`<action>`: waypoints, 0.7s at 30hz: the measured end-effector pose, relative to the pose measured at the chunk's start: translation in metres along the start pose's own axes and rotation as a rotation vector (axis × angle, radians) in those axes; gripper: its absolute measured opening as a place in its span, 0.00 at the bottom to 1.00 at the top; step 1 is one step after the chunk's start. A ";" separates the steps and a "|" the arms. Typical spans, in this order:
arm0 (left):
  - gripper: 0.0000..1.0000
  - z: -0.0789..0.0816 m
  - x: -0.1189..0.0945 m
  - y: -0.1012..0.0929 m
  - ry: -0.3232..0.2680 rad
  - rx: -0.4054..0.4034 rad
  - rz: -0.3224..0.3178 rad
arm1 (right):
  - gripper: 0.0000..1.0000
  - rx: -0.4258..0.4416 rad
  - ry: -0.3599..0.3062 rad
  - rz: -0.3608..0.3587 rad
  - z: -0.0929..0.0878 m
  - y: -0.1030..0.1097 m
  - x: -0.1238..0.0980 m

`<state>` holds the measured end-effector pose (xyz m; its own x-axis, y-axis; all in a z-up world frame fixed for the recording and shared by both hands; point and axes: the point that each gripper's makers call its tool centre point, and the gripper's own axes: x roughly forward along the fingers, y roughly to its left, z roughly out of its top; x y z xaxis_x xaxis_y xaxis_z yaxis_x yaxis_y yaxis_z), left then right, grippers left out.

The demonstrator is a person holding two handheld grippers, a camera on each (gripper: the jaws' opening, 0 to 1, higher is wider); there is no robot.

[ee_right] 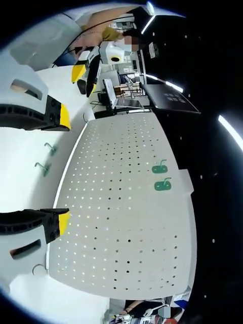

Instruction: Insert the hook assembly into the mounting plate slot until the hook locks in place.

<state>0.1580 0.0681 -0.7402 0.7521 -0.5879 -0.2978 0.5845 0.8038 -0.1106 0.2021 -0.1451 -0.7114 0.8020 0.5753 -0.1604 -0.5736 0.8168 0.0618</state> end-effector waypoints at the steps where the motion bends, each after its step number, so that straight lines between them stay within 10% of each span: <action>1: 0.68 0.000 0.000 0.000 0.000 0.000 0.000 | 0.59 0.002 0.004 0.001 -0.002 0.000 -0.001; 21: 0.68 -0.001 -0.003 0.002 0.005 0.002 0.008 | 0.60 0.018 0.039 0.005 -0.023 0.005 -0.022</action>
<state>0.1565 0.0715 -0.7407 0.7552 -0.5809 -0.3037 0.5792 0.8083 -0.1058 0.1782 -0.1547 -0.7299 0.7920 0.5774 -0.1983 -0.5741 0.8149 0.0798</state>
